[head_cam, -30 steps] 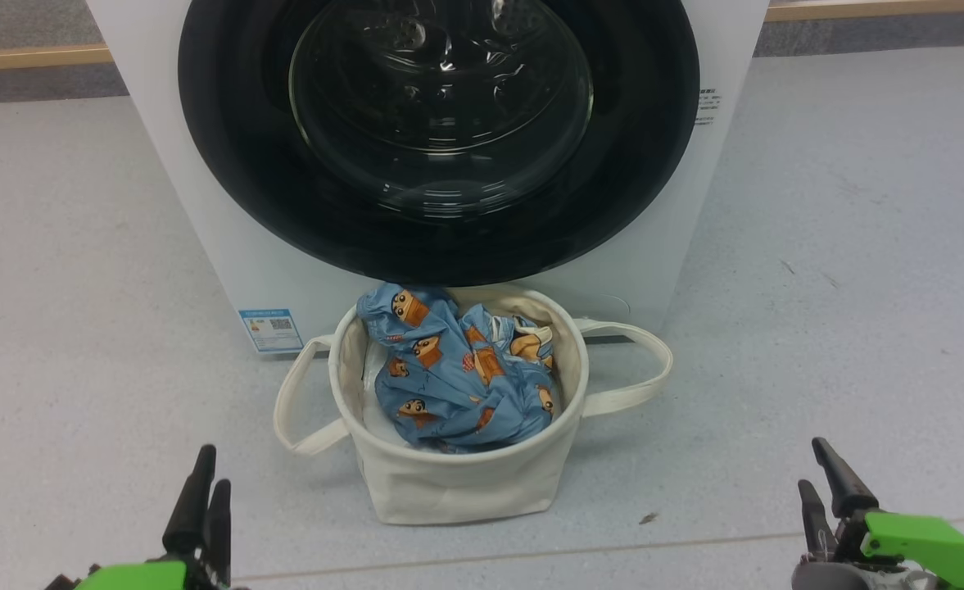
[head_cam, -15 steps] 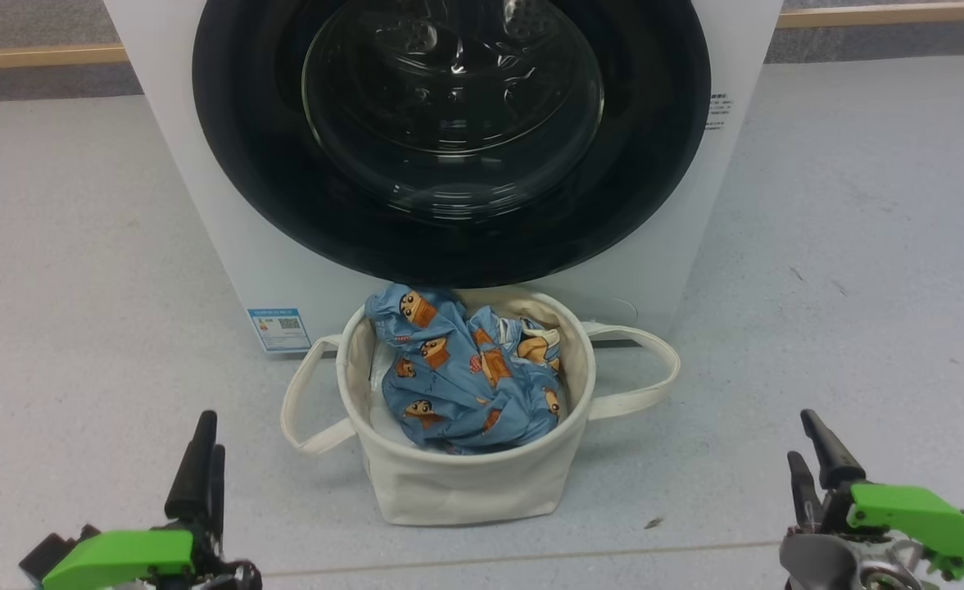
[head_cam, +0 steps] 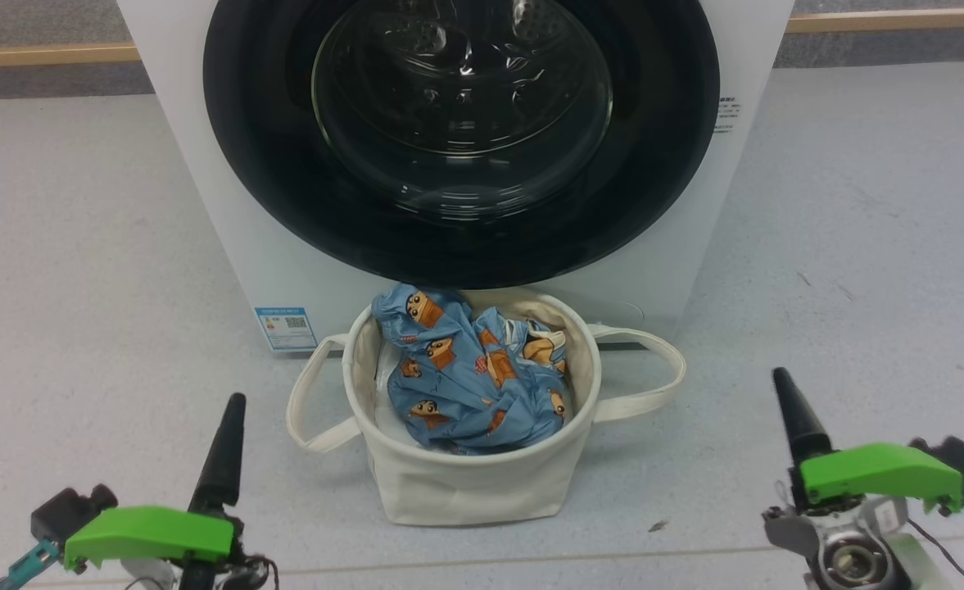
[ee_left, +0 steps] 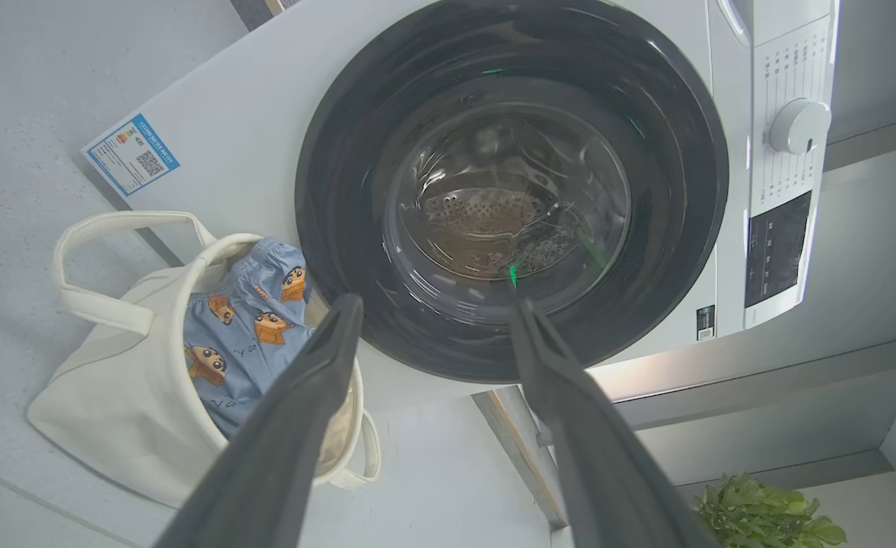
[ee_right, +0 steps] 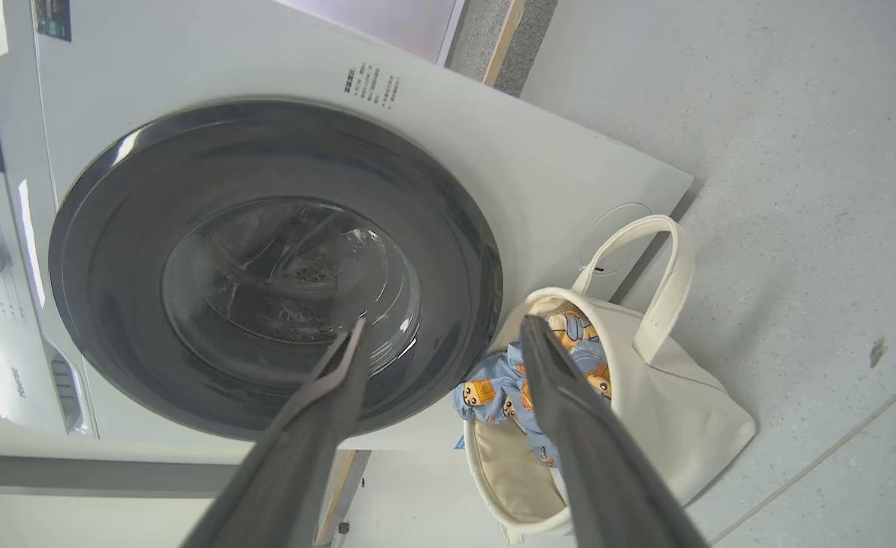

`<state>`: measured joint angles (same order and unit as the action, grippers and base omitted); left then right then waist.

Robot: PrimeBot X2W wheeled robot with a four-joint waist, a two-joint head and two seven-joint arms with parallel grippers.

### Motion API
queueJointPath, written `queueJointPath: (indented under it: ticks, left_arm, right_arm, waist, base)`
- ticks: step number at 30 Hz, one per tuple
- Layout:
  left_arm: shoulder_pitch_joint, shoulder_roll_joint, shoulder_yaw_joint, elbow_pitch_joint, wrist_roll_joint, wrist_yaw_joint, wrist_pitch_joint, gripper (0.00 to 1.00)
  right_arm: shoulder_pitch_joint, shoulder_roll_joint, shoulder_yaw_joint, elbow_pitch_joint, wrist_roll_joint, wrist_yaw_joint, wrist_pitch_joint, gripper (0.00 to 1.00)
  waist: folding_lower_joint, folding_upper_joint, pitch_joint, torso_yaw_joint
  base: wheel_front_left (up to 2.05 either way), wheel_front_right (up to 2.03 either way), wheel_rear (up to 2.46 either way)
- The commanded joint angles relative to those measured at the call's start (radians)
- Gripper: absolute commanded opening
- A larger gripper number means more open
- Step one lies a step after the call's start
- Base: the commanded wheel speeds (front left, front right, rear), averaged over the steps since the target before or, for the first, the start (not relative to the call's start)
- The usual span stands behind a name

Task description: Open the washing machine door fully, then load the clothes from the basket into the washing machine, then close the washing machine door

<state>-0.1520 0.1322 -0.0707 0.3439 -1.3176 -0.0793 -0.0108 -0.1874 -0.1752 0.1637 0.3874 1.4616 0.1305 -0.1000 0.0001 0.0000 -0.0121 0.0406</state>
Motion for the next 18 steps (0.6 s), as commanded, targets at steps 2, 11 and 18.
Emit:
queueJointPath:
  ticks: [2,11,18]
  left_arm:
    - [-0.064,0.038,-0.01,-0.02,0.064,0.005,-0.017,1.0]
    - [-0.078,0.072,-0.064,0.002,0.192,0.022,-0.043,1.0]
    - [-0.091,0.095,-0.089,0.004,0.273,0.034,-0.064,1.0]
  right_arm:
    - [-0.067,-0.021,0.04,-0.053,-0.085,0.0,-0.014,1.0]
    - [-0.067,-0.026,0.035,-0.062,-0.254,0.0,-0.029,1.0]
    - [-0.068,-0.004,0.018,-0.038,-0.369,0.0,-0.042,1.0]
  waist:
    - [0.0,0.0,-0.001,0.002]
    - [0.0,0.0,-0.006,0.01]
    - [0.0,0.0,-0.01,0.018]
  base:
    - [0.0,0.0,0.0]
    - [0.0,0.0,0.0]
    - [0.0,0.0,0.0]
